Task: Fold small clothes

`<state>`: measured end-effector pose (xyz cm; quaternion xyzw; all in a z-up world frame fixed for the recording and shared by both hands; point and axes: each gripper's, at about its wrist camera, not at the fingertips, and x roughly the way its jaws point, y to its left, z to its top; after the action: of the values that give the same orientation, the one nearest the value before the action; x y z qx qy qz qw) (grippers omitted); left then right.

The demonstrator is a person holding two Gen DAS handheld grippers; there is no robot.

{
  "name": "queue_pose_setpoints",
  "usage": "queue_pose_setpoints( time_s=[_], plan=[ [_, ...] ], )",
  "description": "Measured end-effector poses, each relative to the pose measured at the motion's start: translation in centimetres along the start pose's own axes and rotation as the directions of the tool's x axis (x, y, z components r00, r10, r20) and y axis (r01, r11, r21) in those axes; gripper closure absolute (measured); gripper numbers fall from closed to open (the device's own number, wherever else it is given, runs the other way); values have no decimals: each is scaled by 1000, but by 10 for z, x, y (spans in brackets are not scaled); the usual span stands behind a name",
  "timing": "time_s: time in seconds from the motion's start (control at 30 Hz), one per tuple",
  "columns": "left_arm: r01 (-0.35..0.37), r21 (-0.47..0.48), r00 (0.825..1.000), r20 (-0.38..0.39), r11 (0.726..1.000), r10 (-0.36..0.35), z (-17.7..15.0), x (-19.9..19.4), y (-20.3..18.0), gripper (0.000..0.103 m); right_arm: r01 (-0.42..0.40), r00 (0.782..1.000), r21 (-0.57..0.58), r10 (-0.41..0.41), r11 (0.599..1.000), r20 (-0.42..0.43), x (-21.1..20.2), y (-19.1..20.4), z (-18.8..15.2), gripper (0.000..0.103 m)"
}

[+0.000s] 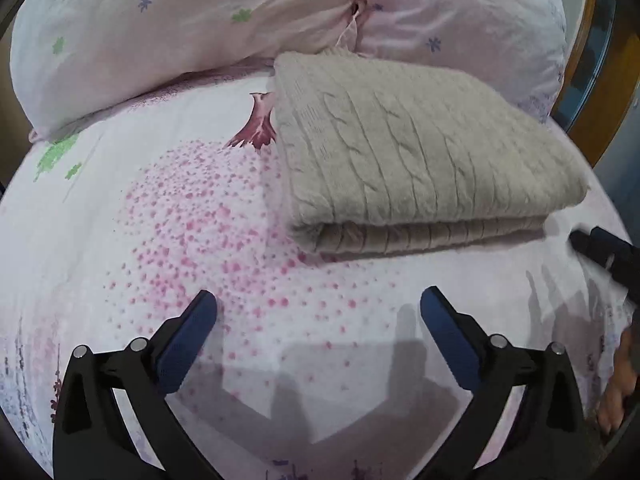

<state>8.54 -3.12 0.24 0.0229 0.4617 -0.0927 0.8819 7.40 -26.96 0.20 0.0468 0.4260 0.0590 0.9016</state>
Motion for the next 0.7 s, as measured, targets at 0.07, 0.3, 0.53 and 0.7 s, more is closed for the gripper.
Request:
queue_pose_setpoints(
  time_s=[0.07,0.3,0.53,0.7],
  plan=[
    [-34,18,999,-5,999,34,-3,1,-3,1,48,999,-68,-49,997,-14,7,18,-5,2],
    [-56,32,998,-4,998,56,-4,3,-4,1,191,981,-171,-193,967,3,21,43,-15,2],
    [-59,33,998,2,998,59,-4,2,-5,1,103,993,-71,-107,992,-54,25,17,-11,2],
    [-58,35,998,1,998,58,-4,2,-5,1,99,993,-69,-102,993,-57,25,17,-12,2]
  ],
)
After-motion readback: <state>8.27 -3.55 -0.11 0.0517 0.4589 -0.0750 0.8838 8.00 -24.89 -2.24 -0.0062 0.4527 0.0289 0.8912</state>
